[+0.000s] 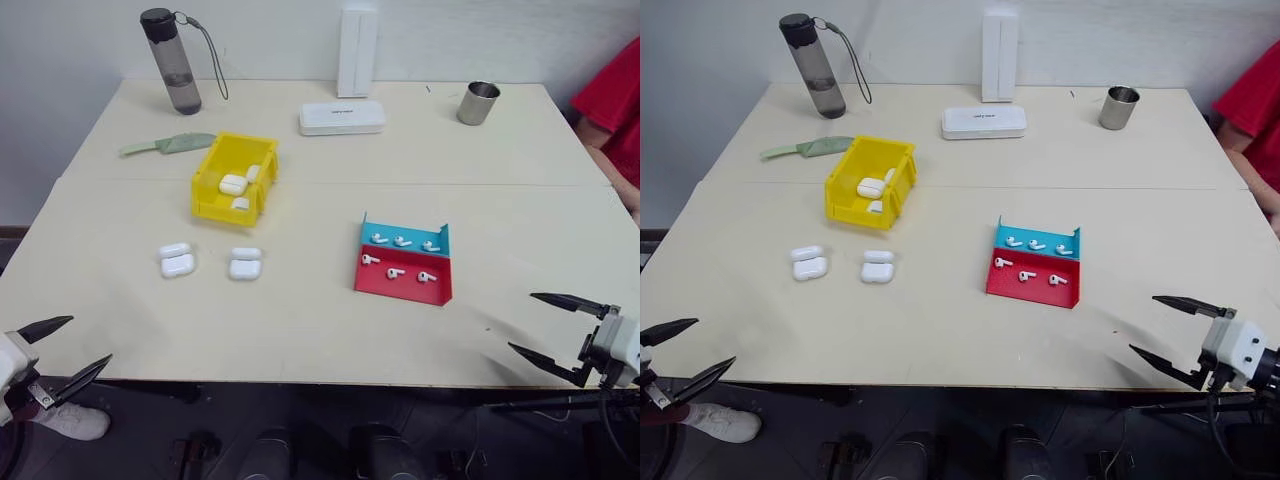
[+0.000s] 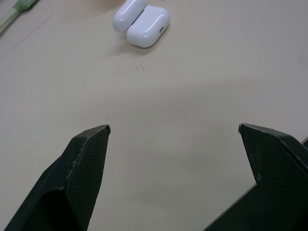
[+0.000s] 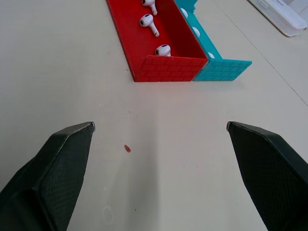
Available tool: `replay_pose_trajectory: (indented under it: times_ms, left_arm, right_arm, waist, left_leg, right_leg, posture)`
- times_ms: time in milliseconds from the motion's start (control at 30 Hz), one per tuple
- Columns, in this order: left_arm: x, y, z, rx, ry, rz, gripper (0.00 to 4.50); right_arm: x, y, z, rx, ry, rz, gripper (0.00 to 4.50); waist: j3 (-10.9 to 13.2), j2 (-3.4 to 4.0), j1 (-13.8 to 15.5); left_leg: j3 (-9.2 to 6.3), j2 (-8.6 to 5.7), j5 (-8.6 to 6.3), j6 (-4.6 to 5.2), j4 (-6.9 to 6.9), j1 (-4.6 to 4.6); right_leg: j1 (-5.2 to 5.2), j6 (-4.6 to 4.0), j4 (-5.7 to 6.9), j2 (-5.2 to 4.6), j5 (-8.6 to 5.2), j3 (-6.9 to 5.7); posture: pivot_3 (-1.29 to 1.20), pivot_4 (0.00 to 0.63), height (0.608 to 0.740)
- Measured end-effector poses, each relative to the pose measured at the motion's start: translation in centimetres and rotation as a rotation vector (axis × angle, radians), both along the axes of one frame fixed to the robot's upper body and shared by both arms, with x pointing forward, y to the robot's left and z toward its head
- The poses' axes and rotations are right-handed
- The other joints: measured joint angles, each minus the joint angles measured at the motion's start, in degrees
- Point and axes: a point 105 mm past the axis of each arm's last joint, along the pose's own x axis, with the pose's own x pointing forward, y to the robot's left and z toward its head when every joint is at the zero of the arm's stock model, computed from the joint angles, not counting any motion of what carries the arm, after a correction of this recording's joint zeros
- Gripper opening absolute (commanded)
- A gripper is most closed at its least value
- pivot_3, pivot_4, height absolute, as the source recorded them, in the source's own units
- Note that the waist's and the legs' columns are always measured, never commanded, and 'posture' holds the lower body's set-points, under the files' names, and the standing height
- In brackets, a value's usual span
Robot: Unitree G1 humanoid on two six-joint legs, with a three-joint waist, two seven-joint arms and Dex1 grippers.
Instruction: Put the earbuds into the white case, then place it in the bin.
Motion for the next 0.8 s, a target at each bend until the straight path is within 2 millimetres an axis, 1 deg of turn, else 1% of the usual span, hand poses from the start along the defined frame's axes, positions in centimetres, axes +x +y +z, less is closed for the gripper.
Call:
replay_pose_trajectory:
  times_ms: [167, 267, 300, 367, 400, 467, 533, 567, 633, 667, 733, 800]
  left_arm:
    - [0.1, -0.3, 0.2, -0.004, -0.015, -0.004, 4.49]
    - [-0.2, -0.2, 0.0, -0.065, -0.007, 0.024, 4.49]
    - [-0.3, 0.0, 0.0, -0.093, 0.003, 0.041, 4.49]
    - [-0.9, 0.6, 0.5, -0.148, 0.007, 0.091, 4.49]
    - [-1.4, 1.2, 0.7, -0.176, 0.018, 0.131, 4.49]
    - [-2.3, 2.7, 0.4, -0.227, 0.067, 0.256, 4.49]
    - [-3.2, 4.4, 0.1, -0.302, 0.098, 0.404, 4.49]
    - [-3.5, 4.9, 0.2, -0.337, 0.114, 0.465, 4.49]
    - [-3.9, 4.9, 0.5, -0.403, 0.165, 0.543, 4.49]
    - [-3.8, 4.6, 0.8, -0.432, 0.188, 0.563, 4.49]
    - [-3.3, 3.9, 2.0, -0.467, 0.232, 0.582, 4.49]
    - [-2.5, 3.1, 3.0, -0.455, 0.268, 0.581, 4.49]
  right_arm:
    - [0.2, 0.3, -0.3, 0.007, 0.015, 0.016, 4.50]
    - [0.4, 0.9, 0.2, 0.068, 0.004, 0.044, 4.50]
    - [0.4, 1.6, 0.5, 0.100, -0.012, 0.069, 4.50]
    - [0.4, 3.7, 1.3, 0.166, -0.068, 0.155, 4.50]
    - [0.2, 5.1, 2.0, 0.214, -0.114, 0.217, 4.50]
    - [0.0, 7.0, 2.9, 0.286, -0.159, 0.289, 4.50]
    - [0.1, 8.0, 3.8, 0.338, -0.192, 0.308, 4.50]
    - [0.2, 8.3, 4.3, 0.359, -0.214, 0.308, 4.50]
    - [0.5, 8.8, 5.2, 0.398, -0.267, 0.313, 4.50]
    - [0.6, 9.0, 5.5, 0.415, -0.288, 0.313, 4.50]
    - [0.8, 9.2, 5.8, 0.421, -0.304, 0.319, 4.50]
    - [0.9, 9.2, 6.0, 0.420, -0.312, 0.324, 4.50]
  waist:
    - [0.0, 0.00, 0.0]
    - [0.0, -0.01, -0.1]
    - [0.0, -0.01, -0.2]
    - [0.0, -0.03, -0.4]
    - [0.0, -0.04, -0.6]
    - [0.0, 0.01, -0.6]
    - [0.0, -0.02, -0.5]
    - [0.0, -0.09, -0.4]
    - [0.0, -0.20, -0.1]
    - [0.0, -0.24, 0.2]
    - [0.0, -0.24, 0.6]
    - [0.0, -0.21, 0.8]
  left_leg:
    - [0.01, 0.00, 0.00, 0.00, 0.03, 0.00]
    - [-0.01, 0.05, 0.00, -0.02, 0.02, 0.00]
    - [-0.01, 0.06, -0.01, -0.04, 0.03, 0.01]
    - [-0.03, 0.10, -0.02, -0.08, 0.04, 0.02]
    - [-0.05, 0.11, -0.03, -0.10, 0.06, 0.05]
    - [-0.04, 0.10, -0.04, -0.10, 0.07, 0.07]
    - [-0.12, 0.10, -0.04, -0.10, 0.09, 0.07]
    - [-0.13, 0.10, -0.04, -0.11, 0.11, 0.06]
    - [-0.16, 0.10, -0.05, -0.11, 0.15, 0.06]
    - [-0.25, 0.08, -0.05, -0.11, 0.17, 0.04]
    - [-0.39, 0.01, -0.05, -0.11, 0.18, 0.03]
    - [-0.43, -0.02, -0.05, -0.12, 0.15, 0.03]
  right_leg:
    - [0.00, 0.00, 0.01, 0.00, 0.00, 0.00]
    - [-0.02, 0.00, 0.07, 0.05, 0.00, 0.00]
    - [-0.02, 0.00, 0.11, 0.07, 0.00, 0.00]
    - [-0.04, 0.00, 0.22, 0.11, 0.00, 0.00]
    - [-0.05, 0.00, 0.35, 0.12, 0.00, 0.00]
    - [-0.08, 0.01, 0.43, 0.11, 0.01, 0.02]
    - [-0.09, 0.01, 0.51, 0.11, 0.01, 0.03]
    - [-0.10, 0.01, 0.53, 0.11, 0.01, 0.04]
    - [-0.09, 0.01, 0.54, 0.11, 0.01, 0.12]
    - [-0.07, 0.01, 0.54, 0.12, 0.01, 0.16]
    - [-0.08, 0.01, 0.58, 0.12, 0.01, 0.30]
    - [-0.10, 0.01, 0.60, 0.13, 0.00, 0.33]
  posture:
    - [0.00, 0.150, 0.740]
    - [0.00, 0.150, 0.740]
    - [0.00, 0.150, 0.740]
    - [0.00, 0.150, 0.740]
    - [0.00, 0.150, 0.740]
    - [0.00, 0.150, 0.740]
    - [0.00, 0.150, 0.740]
    - [0.00, 0.150, 0.740]
    - [0.00, 0.150, 0.740]
    - [0.00, 0.150, 0.740]
    - [0.00, 0.150, 0.740]
    - [0.00, 0.150, 0.740]
